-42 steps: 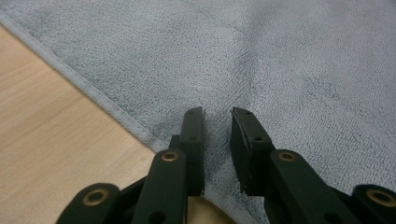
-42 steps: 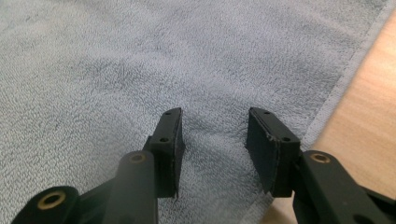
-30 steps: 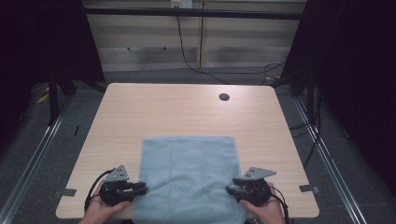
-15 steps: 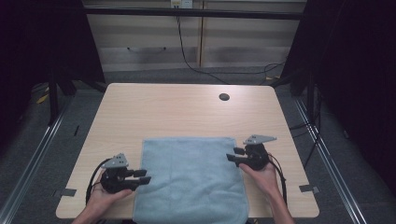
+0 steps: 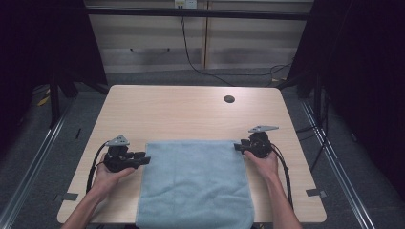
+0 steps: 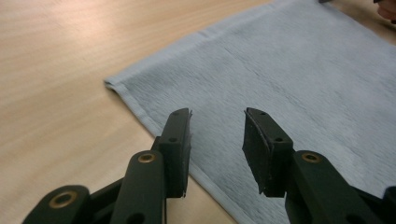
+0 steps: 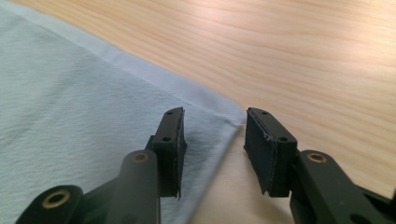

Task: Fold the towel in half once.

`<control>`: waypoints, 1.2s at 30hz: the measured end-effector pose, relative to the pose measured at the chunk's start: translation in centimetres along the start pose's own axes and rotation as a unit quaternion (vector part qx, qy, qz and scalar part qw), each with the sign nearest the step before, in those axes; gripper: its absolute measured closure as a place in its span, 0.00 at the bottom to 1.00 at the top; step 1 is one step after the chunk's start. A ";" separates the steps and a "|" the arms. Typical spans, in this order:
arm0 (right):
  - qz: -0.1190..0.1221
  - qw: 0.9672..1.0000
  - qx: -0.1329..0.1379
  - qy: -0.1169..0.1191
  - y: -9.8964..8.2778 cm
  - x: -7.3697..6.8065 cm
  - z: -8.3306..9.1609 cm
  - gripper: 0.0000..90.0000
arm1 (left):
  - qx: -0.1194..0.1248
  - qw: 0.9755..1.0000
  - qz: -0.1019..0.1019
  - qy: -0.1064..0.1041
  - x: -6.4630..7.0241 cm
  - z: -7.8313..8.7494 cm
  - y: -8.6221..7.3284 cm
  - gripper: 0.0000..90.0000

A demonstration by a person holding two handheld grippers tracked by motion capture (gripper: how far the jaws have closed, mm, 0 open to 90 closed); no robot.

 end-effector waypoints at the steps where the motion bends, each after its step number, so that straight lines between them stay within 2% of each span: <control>1: -0.003 1.000 -0.002 -0.009 -0.1 0.2 -0.1 0.63 | 0.003 1.000 0.005 0.000 -0.3 -0.2 0.1 0.68; 3: -0.005 1.000 0.006 -0.006 0.0 0.5 -0.2 0.63 | 0.006 1.000 0.017 0.008 -0.8 -0.6 0.0 0.68; 6: 0.004 1.000 0.010 -0.020 0.1 0.3 -0.6 0.64 | 0.004 0.999 0.031 0.022 -1.7 -1.3 -0.2 0.67; 9: 0.019 0.999 0.008 -0.029 0.1 -0.4 -1.0 0.73 | 0.012 0.998 0.046 0.035 -2.4 -1.8 -0.2 0.66; 12: 0.023 0.999 0.003 -0.023 -0.1 -0.9 -1.0 0.88 | 0.012 0.998 0.052 0.042 -2.9 -2.3 -0.4 0.63; 15: 0.024 0.999 -0.001 -0.024 -0.3 -1.4 -0.8 0.94 | 0.013 0.998 0.053 0.043 -3.1 -2.5 -0.4 0.61; 17: 0.027 0.999 -0.002 -0.018 -0.5 -1.6 -0.7 0.95 | 0.002 0.998 0.042 0.049 -3.2 -2.7 0.0 0.58; 19: 0.025 1.000 0.001 -0.012 -0.8 -1.8 -0.5 0.95 | 0.011 0.998 0.037 0.054 -3.1 -2.9 0.5 0.57; 20: 0.024 1.000 0.002 -0.010 -0.9 -1.9 -0.4 0.95 | -0.006 0.998 0.039 0.048 -3.1 -3.2 0.7 0.57; 21: 0.022 1.000 0.001 -0.009 -1.1 -2.1 -0.3 0.95 | -0.014 0.998 0.030 0.044 -3.1 -3.5 0.7 0.55; 23: 0.024 1.000 0.002 -0.007 -1.3 -2.2 -0.1 0.95 | -0.005 0.998 0.019 0.053 -3.0 -3.9 1.0 0.56; 25: 0.025 1.000 0.001 -0.005 -1.4 -2.4 -0.1 0.95 | -0.011 0.999 0.017 0.043 -2.7 -4.2 1.3 0.56; 28: 0.025 1.000 0.004 -0.001 -1.5 -2.5 0.0 0.95 | -0.023 0.997 -0.034 0.061 -1.8 -4.6 1.5 0.56; 29: 0.025 1.000 0.004 -0.001 -1.5 -2.5 0.0 0.95 | -0.022 0.997 -0.041 0.064 -1.6 -4.6 1.5 0.56; 32: 0.025 1.000 0.005 0.001 -1.6 -2.6 0.0 0.95 | -0.021 0.995 -0.071 0.064 -0.9 -4.5 1.3 0.70; 33: 0.026 1.000 0.004 0.000 -1.6 -2.6 0.0 0.95 | -0.023 0.995 -0.079 0.055 -0.7 -4.4 1.3 0.78; 34: 0.025 1.000 0.004 0.000 -1.6 -2.7 0.1 0.95 | -0.025 0.995 -0.079 0.053 -0.5 -4.4 1.2 0.86; 36: 0.022 1.000 0.004 0.002 -1.6 -2.7 0.1 0.95 | -0.024 0.997 -0.066 0.044 -0.3 -4.4 1.2 0.94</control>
Point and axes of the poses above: each handheld gripper's, and its own axes: z roughly backward along the jaws, y roughly out of its top, x roughly to its right, the point moved 5 cm from there along -z, roughly forward along the jaws, and after that the axes turned 12 degrees about y, right-handed, at the moved point
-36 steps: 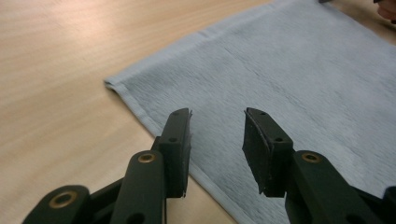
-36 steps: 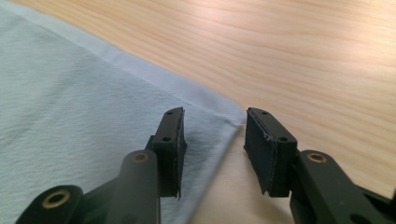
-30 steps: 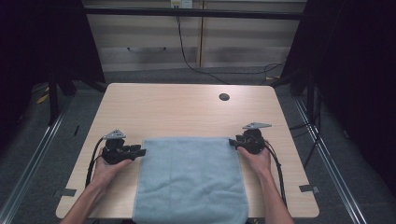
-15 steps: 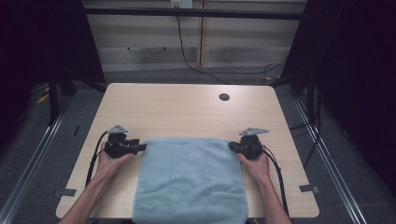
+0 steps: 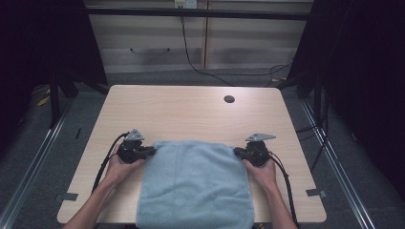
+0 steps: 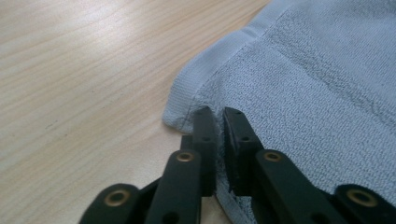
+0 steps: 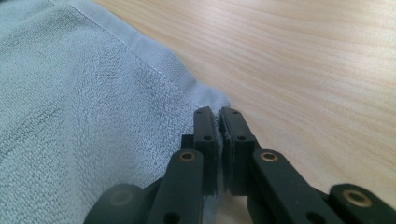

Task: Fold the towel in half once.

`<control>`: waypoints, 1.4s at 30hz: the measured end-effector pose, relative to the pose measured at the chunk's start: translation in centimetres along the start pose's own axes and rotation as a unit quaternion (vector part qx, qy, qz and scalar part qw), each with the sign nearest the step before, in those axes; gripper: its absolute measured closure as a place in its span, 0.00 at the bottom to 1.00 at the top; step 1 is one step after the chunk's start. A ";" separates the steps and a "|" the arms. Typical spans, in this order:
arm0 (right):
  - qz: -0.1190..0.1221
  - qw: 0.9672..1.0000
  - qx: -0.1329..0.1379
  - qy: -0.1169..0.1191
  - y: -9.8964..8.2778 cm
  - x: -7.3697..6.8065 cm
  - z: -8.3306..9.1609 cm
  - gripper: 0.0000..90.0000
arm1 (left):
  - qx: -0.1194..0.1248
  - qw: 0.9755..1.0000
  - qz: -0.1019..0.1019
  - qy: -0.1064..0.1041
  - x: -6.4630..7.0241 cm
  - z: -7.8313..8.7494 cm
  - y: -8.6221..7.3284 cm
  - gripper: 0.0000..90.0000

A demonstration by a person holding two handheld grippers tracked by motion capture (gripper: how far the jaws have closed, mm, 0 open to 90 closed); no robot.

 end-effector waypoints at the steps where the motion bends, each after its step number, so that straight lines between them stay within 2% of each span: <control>1: -0.001 1.000 0.002 0.002 0.0 0.0 0.0 0.95 | -0.001 1.000 0.012 -0.010 0.0 0.0 -0.1 0.95; 5: -0.010 0.999 0.029 0.017 0.8 -0.4 0.9 0.96 | 0.018 0.998 0.043 -0.033 -0.2 0.7 0.1 0.96; 7: -0.008 0.999 0.046 0.027 1.6 -0.7 1.7 0.96 | 0.036 0.997 0.055 -0.045 -0.3 1.5 0.5 0.96; 10: -0.003 0.997 0.071 0.041 2.9 -1.1 3.1 0.96 | 0.065 0.993 0.075 -0.064 -0.4 2.7 1.4 0.96; 15: 0.007 0.994 0.095 0.058 4.7 -2.3 4.9 0.96 | 0.094 0.988 0.084 -0.084 -0.1 4.4 2.9 0.96; 18: 0.018 0.992 0.108 0.064 5.9 -2.7 5.9 0.96 | 0.104 0.988 0.079 -0.086 -0.1 5.3 3.9 0.96; 19: 0.022 0.992 0.107 0.060 6.3 -2.8 6.3 0.96 | 0.110 0.987 0.081 -0.090 -0.1 5.5 4.1 0.96; 22: 0.025 0.989 0.129 0.068 7.5 -3.0 7.5 0.96 | 0.126 0.985 0.078 -0.090 -0.1 6.5 5.3 0.96; 24: 0.028 0.988 0.137 0.072 8.3 -3.1 8.3 0.96 | 0.131 0.985 0.070 -0.088 -0.2 7.0 6.0 0.96; 26: 0.032 0.987 0.138 0.069 8.8 -3.2 8.7 0.96 | 0.136 0.985 0.069 -0.083 -0.4 7.6 6.6 0.96; 29: 0.036 0.988 0.136 0.057 9.7 -3.2 9.5 0.96 | 0.134 0.986 0.067 -0.068 -0.7 8.3 7.3 0.96; 32: 0.046 0.988 0.141 0.051 10.8 -3.5 10.5 0.96 | 0.138 0.987 0.062 -0.058 -1.2 9.1 8.1 0.96; 37: 0.057 0.986 0.149 0.046 12.7 -3.9 12.0 0.96 | 0.162 0.983 0.067 -0.051 -2.1 10.7 10.0 0.96; 42: 0.069 0.983 0.163 0.044 15.0 -4.0 13.1 0.96 | 0.181 0.981 0.066 -0.038 -2.9 12.0 12.2 0.96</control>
Point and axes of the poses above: each handheld gripper's, and its own axes: z roughly backward along the jaws, y roughly out of its top, x roughly to its right, the point moved 5 cm from there along -z, roughly forward along the jaws, and after that the axes turned 12 degrees about y, right-handed, at the moved point
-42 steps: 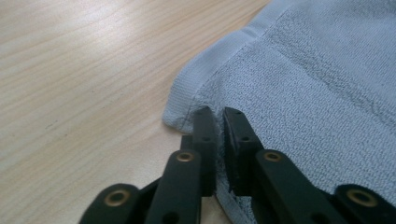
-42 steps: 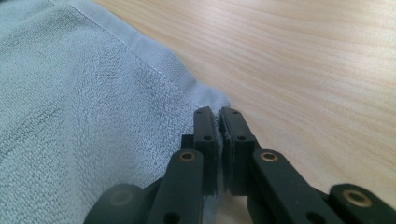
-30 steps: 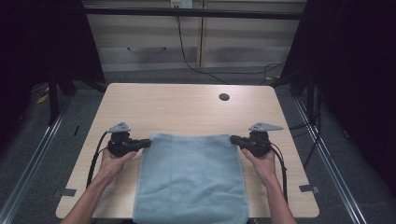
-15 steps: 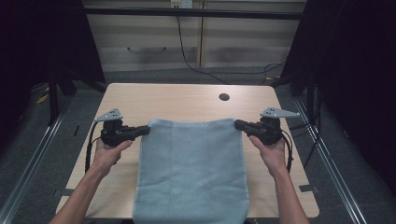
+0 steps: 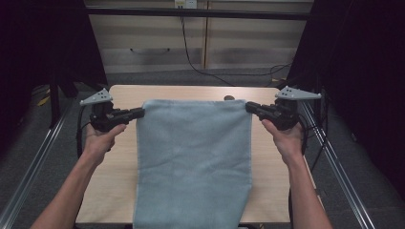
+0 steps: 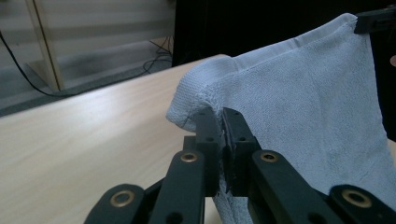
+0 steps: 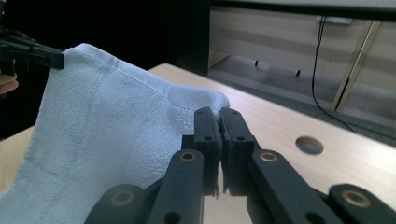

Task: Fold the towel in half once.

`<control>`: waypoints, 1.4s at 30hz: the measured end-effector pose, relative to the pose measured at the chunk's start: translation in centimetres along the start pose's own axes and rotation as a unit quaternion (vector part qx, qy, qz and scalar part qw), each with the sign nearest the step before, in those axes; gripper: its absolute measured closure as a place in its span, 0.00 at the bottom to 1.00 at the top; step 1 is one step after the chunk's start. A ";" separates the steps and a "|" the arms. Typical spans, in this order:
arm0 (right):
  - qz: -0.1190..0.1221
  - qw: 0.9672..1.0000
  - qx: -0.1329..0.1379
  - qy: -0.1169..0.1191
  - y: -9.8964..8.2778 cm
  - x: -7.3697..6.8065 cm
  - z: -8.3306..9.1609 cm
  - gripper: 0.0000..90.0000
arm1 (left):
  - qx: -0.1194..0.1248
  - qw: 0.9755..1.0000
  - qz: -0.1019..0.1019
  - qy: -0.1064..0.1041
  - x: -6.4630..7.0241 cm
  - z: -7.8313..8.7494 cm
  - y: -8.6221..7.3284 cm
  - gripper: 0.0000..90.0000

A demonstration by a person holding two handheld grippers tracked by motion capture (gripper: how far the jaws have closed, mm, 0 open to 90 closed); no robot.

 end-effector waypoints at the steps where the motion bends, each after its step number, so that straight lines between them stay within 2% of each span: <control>1: 0.003 1.000 0.005 -0.001 0.5 0.0 0.0 0.96 | 0.004 1.000 -0.003 0.003 -0.2 0.1 0.5 0.96; 9: 0.014 0.999 0.032 -0.006 3.9 0.6 0.0 0.96 | 0.023 1.000 -0.002 0.017 -0.8 0.0 3.9 0.96; 11: 0.016 0.999 0.031 -0.011 4.6 0.9 -0.1 0.96 | 0.023 1.000 -0.004 0.021 -1.0 -0.2 4.4 0.96; 17: 0.014 0.999 0.037 -0.031 6.5 2.1 -0.2 0.96 | 0.031 0.999 0.007 0.039 -2.2 -0.6 6.5 0.96; 20: 0.018 0.998 0.050 -0.037 7.9 2.4 -0.1 0.96 | 0.043 0.998 0.010 0.045 -2.4 -0.3 8.1 0.96; 23: 0.029 0.997 0.060 -0.046 9.7 2.2 0.0 0.96 | 0.056 0.997 0.001 0.052 -2.4 0.3 10.0 0.96; 25: 0.035 0.996 0.068 -0.052 11.1 2.1 0.2 0.96 | 0.067 0.996 0.006 0.051 -2.4 0.7 11.1 0.96; 27: 0.043 0.994 0.077 -0.056 12.4 1.9 0.6 0.96 | 0.076 0.996 0.000 0.051 -2.2 1.2 11.7 0.96; 29: 0.048 0.994 0.086 -0.056 13.0 1.5 0.8 0.96 | 0.076 0.996 -0.006 0.050 -2.0 1.4 11.4 0.96; 31: 0.051 0.994 0.082 -0.053 12.6 1.3 0.8 0.96 | 0.073 0.996 -0.009 0.046 -2.0 1.4 10.4 0.96; 36: 0.046 0.996 0.063 -0.040 9.1 1.2 0.4 0.96 | 0.057 0.998 -0.011 0.032 -1.6 1.0 7.2 0.96; 40: 0.042 0.998 0.048 -0.023 6.3 0.6 0.2 0.96 | 0.050 0.998 -0.019 0.018 -0.2 1.1 4.9 0.96; 42: 0.036 0.998 0.050 -0.008 5.2 0.1 0.4 0.96 | 0.051 0.999 -0.018 0.005 0.4 1.3 3.8 0.96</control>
Point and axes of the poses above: each handheld gripper's, and its own axes: z roughly backward along the jaws, y roughly out of its top, x roughly to its right, the point moved 5 cm from there along -z, roughly forward along the jaws, and after that the axes turned 12 degrees about y, right-handed, at the moved point
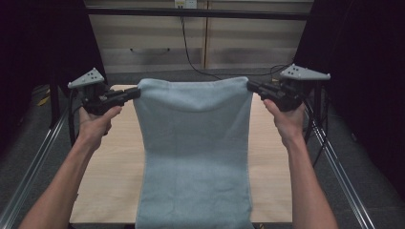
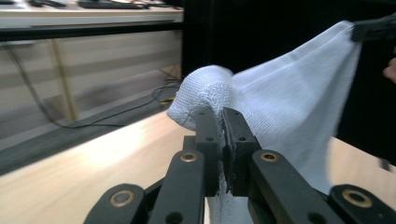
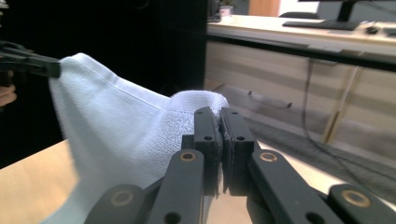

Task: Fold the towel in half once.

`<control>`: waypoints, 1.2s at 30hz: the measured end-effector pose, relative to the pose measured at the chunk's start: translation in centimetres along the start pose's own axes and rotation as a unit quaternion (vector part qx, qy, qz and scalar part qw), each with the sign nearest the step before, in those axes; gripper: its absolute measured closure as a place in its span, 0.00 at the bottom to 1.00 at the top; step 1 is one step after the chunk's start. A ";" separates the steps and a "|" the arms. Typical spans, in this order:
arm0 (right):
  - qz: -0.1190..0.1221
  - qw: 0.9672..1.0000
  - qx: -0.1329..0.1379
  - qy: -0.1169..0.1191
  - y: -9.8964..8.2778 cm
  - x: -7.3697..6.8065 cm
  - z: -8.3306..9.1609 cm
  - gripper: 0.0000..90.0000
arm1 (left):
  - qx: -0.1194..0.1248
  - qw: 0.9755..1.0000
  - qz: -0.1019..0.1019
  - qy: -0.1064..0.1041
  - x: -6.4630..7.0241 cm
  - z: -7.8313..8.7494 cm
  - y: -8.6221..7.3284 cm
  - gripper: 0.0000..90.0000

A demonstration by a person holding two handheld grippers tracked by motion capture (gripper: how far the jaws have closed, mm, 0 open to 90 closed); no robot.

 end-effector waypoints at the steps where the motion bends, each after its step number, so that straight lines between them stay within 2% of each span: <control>1: -0.003 1.000 0.000 0.006 -0.9 -0.5 0.2 0.96 | -0.001 1.000 0.000 -0.004 0.4 0.2 -0.6 0.96; 5: -0.002 1.000 -0.010 0.025 -3.6 -2.1 0.8 0.96 | -0.003 1.000 0.005 -0.018 1.5 1.0 -3.1 0.96; 6: -0.003 1.000 -0.010 0.027 -4.2 -2.4 1.1 0.96 | -0.005 1.000 0.009 -0.022 1.8 1.2 -3.7 0.96; 9: -0.012 0.999 -0.002 0.039 -5.8 -3.2 1.9 0.96 | -0.011 1.000 0.005 -0.025 2.4 2.1 -5.2 0.96; 13: -0.020 0.998 0.003 0.057 -7.9 -4.6 3.1 0.96 | -0.017 0.999 0.009 -0.030 3.0 3.6 -7.0 0.96; 15: -0.021 0.998 -0.002 0.059 -8.8 -5.2 3.7 0.96 | -0.022 0.999 -0.001 -0.033 3.5 4.6 -7.9 0.96; 18: -0.023 0.998 -0.008 0.064 -9.9 -6.3 4.5 0.96 | -0.024 0.999 0.005 -0.037 4.1 6.3 -9.3 0.96; 21: -0.030 0.997 -0.008 0.071 -11.4 -7.3 5.4 0.96 | -0.042 0.998 0.004 -0.043 5.2 7.4 -11.4 0.96; 22: -0.035 0.997 -0.012 0.073 -12.1 -7.6 5.4 0.96 | -0.055 0.997 0.000 -0.048 5.9 7.7 -12.7 0.96; 25: -0.055 0.994 -0.049 0.082 -15.5 -8.9 5.5 0.96 | -0.090 0.994 0.005 -0.061 7.2 8.0 -15.9 0.96; 26: -0.059 0.993 -0.059 0.084 -16.4 -9.2 5.4 0.96 | -0.106 0.992 0.004 -0.071 8.0 7.9 -17.6 0.96; 27: -0.071 0.991 -0.080 0.086 -18.3 -9.6 5.1 0.96 | -0.117 0.990 0.006 -0.077 8.3 7.8 -18.5 0.96; 28: -0.076 0.989 -0.091 0.087 -19.2 -9.8 5.0 0.96 | -0.134 0.988 0.001 -0.081 8.7 7.7 -19.4 0.96; 32: -0.102 0.981 -0.139 0.094 -23.0 -10.9 4.9 0.96 | -0.176 0.979 -0.004 -0.100 10.0 7.6 -21.9 0.95; 36: -0.115 0.973 -0.171 0.101 -25.1 -11.6 4.7 0.96 | -0.215 0.971 -0.022 -0.101 10.4 7.0 -23.6 0.95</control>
Point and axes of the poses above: each handheld gripper's, and its own axes: z roughly backward along the jaws, y roughly out of its top, x roughly to its right, the point moved 5 cm from there along -z, roughly forward along the jaws, and after that the axes turned 12 degrees about y, right-handed, at the moved point
